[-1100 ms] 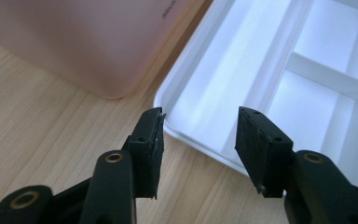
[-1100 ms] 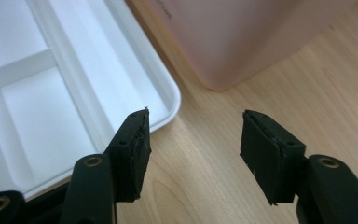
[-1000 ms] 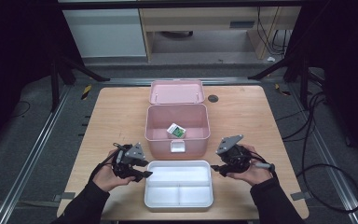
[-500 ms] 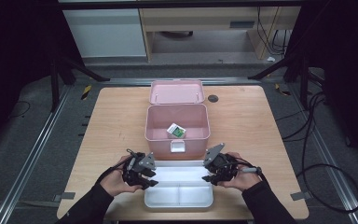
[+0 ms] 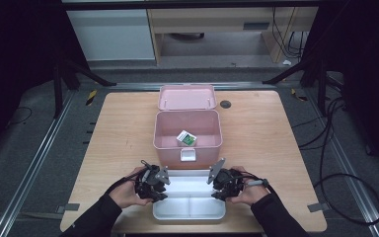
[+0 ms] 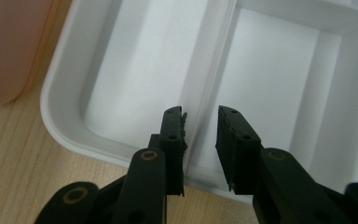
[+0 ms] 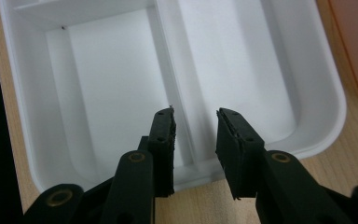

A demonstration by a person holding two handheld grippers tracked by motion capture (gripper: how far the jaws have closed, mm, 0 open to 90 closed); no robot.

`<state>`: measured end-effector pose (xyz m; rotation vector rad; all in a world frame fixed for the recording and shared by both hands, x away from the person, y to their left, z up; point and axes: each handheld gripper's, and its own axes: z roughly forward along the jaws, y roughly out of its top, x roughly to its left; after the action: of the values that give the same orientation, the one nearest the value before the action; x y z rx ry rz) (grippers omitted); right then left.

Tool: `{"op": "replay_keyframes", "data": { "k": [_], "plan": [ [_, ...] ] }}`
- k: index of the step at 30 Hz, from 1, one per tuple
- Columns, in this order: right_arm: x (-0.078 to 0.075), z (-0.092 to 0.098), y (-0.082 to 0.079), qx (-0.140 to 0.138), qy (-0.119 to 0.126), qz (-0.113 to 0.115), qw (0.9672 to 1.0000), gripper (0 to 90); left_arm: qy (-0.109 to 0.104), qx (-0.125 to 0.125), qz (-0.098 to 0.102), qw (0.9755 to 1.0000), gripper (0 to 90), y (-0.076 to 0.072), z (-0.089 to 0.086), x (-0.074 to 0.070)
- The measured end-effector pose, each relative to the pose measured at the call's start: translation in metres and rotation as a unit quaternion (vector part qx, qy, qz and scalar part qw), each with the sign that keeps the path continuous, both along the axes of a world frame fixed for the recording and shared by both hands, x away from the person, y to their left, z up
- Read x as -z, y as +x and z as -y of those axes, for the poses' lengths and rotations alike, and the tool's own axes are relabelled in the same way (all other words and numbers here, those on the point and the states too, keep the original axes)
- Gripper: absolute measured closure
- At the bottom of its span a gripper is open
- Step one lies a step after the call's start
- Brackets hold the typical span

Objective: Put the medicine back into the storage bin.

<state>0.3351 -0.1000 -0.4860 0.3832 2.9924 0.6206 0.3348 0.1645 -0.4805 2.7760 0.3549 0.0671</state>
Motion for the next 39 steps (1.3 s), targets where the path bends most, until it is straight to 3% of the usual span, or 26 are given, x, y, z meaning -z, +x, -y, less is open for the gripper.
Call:
{"op": "replay_keyframes", "data": {
  "k": [10, 16, 33, 39],
  "plan": [
    [0.009, -0.009, 0.000, -0.022, -0.024, -0.001, 0.9995, 75.0, 0.007, 0.007, -0.010, 0.9999, 77.1, 0.002, 0.003, 0.004],
    [0.009, -0.010, 0.002, -0.019, -0.031, -0.006, 0.9993, 80.5, 0.018, 0.013, -0.010, 0.9997, 82.4, 0.003, 0.005, 0.006],
    [0.007, -0.013, 0.007, -0.026, -0.040, -0.015, 0.9988, 84.0, 0.033, 0.046, -0.024, 0.9981, 86.0, 0.007, 0.006, 0.005],
    [-0.004, -0.009, 0.004, -0.029, -0.030, -0.020, 0.9989, 84.3, 0.032, 0.050, -0.022, 0.9980, 86.3, 0.003, 0.008, -0.004]
  ]
}}
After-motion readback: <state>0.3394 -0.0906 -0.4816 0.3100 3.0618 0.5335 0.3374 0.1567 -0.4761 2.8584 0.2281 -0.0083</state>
